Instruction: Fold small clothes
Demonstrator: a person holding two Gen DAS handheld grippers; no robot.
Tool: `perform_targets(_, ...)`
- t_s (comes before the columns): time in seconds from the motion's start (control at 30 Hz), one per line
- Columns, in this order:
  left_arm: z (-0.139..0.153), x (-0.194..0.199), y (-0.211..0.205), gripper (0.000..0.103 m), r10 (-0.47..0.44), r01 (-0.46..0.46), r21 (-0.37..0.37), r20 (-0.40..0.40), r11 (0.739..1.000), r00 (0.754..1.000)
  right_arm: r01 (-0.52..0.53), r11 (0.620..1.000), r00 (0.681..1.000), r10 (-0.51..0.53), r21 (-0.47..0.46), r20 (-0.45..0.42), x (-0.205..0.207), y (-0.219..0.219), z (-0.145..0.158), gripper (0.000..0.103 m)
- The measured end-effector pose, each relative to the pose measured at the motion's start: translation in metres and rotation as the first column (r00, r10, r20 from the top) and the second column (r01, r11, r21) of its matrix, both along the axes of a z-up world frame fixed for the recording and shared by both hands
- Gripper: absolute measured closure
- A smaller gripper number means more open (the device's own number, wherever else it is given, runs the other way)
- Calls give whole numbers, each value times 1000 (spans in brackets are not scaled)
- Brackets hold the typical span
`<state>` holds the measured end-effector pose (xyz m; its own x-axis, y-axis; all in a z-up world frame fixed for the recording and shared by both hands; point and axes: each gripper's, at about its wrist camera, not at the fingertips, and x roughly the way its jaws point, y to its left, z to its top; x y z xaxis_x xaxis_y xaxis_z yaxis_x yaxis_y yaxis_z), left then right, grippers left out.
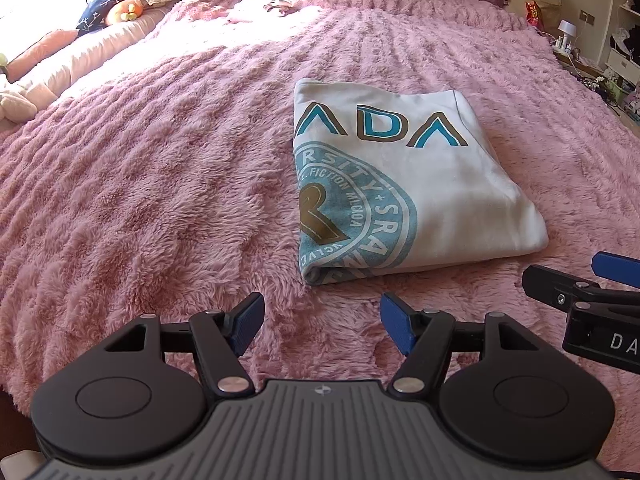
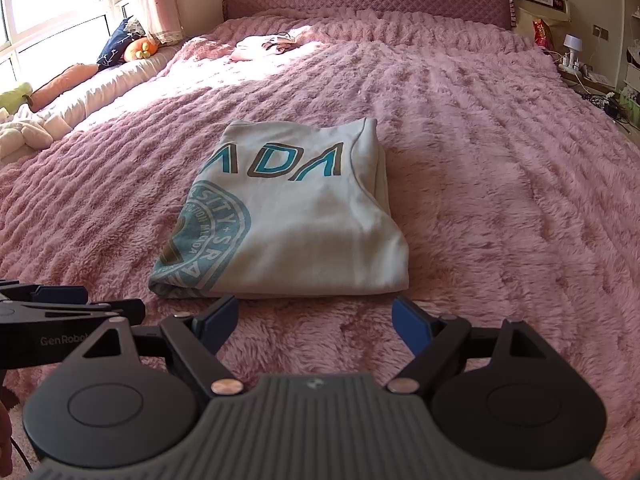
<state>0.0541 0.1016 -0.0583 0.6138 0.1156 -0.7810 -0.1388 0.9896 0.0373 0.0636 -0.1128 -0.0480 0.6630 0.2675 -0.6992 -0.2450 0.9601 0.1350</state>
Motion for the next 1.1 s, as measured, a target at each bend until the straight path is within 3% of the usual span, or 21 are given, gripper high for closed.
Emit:
perform_targets(0.17, -1, 0, -1, 24, -1, 1, 4, -3, 1000, 1000, 2, 1000, 1000, -2, 2, -1, 0, 0, 0, 23)
perform_targets(0.37, -2, 2, -6, 17, 0, 1, 68, -6, 998, 1000, 3, 1000, 1000, -3, 1, -3, 1, -1, -1, 23)
perform_targets(1.1, -3, 2, -7, 16, -22, 22, -2, 25, 1000, 999, 9, 1000, 1000, -9, 0, -18, 4, 0, -7, 23)
